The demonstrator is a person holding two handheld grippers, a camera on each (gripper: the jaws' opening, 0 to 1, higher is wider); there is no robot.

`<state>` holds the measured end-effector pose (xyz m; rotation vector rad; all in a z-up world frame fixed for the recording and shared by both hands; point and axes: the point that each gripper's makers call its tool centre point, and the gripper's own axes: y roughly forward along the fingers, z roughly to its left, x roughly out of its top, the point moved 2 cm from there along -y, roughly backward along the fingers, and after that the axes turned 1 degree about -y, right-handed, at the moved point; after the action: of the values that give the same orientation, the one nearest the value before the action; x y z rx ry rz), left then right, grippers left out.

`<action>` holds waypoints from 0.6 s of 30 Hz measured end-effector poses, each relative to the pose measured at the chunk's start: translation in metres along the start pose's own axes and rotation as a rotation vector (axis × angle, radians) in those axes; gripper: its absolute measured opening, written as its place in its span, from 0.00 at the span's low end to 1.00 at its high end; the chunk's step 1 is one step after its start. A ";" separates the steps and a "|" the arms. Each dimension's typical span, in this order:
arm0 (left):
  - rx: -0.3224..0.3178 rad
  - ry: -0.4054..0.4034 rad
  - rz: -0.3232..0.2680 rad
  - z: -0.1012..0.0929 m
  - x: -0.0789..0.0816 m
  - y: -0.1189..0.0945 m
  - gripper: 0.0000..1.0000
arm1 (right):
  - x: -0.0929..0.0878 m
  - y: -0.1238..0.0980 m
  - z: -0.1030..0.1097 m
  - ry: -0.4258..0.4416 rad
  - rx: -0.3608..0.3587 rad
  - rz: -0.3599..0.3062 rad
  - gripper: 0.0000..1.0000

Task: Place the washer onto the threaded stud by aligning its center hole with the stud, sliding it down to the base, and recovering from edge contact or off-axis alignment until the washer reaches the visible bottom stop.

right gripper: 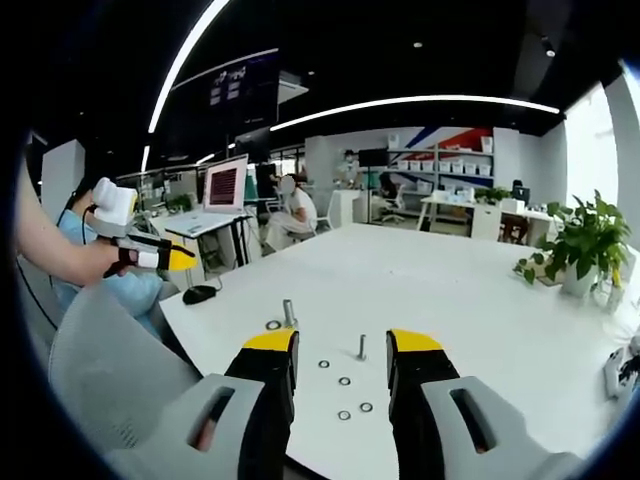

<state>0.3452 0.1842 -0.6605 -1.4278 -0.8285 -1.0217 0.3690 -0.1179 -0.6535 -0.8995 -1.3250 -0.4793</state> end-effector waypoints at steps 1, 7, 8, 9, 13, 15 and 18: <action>-0.004 0.002 -0.001 -0.001 0.000 0.000 0.21 | -0.001 0.001 0.000 0.000 0.002 0.003 0.37; -0.017 0.006 -0.003 0.001 -0.002 0.003 0.21 | -0.002 0.001 0.000 -0.010 0.003 0.009 0.37; -0.020 0.004 -0.003 0.002 -0.003 0.004 0.21 | -0.002 0.001 0.000 -0.008 0.002 0.008 0.37; -0.022 0.002 -0.001 0.002 -0.003 0.005 0.21 | -0.001 0.001 -0.001 -0.008 0.000 0.008 0.37; 0.006 -0.010 0.061 0.009 -0.013 0.008 0.21 | -0.002 0.002 0.000 -0.007 0.007 0.012 0.37; 0.003 -0.012 0.074 0.009 -0.015 0.009 0.21 | -0.002 0.002 0.001 -0.013 0.008 0.015 0.37; -0.009 0.009 0.090 0.005 -0.016 0.011 0.21 | -0.002 0.002 0.000 -0.010 0.009 0.017 0.37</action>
<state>0.3495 0.1889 -0.6795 -1.4539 -0.7471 -0.9638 0.3699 -0.1170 -0.6563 -0.9066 -1.3267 -0.4558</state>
